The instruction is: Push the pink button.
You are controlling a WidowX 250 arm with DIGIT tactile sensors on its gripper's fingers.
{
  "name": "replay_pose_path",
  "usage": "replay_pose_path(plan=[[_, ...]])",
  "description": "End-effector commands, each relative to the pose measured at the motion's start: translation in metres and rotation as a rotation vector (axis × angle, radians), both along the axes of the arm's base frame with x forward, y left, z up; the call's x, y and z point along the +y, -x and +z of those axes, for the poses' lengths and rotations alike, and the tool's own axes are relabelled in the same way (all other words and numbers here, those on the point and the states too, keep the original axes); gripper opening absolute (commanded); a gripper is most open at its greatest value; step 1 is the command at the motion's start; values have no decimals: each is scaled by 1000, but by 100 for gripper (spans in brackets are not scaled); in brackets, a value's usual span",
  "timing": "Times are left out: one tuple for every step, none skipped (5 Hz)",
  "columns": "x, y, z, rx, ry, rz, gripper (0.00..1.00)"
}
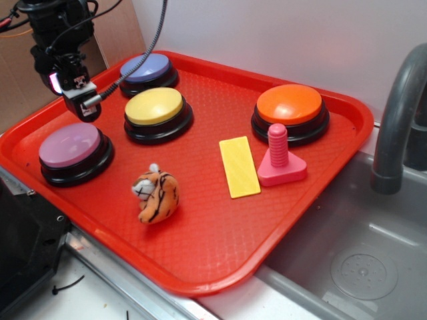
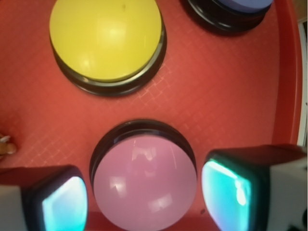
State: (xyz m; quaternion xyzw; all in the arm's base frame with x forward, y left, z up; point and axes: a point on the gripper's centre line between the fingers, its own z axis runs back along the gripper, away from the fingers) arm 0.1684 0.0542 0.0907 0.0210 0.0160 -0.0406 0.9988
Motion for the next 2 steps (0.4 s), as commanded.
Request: replay_pose_path(plan=[[1,-9,41,-107,3,19,100],[-1,-10,50,-98,14,19,100]])
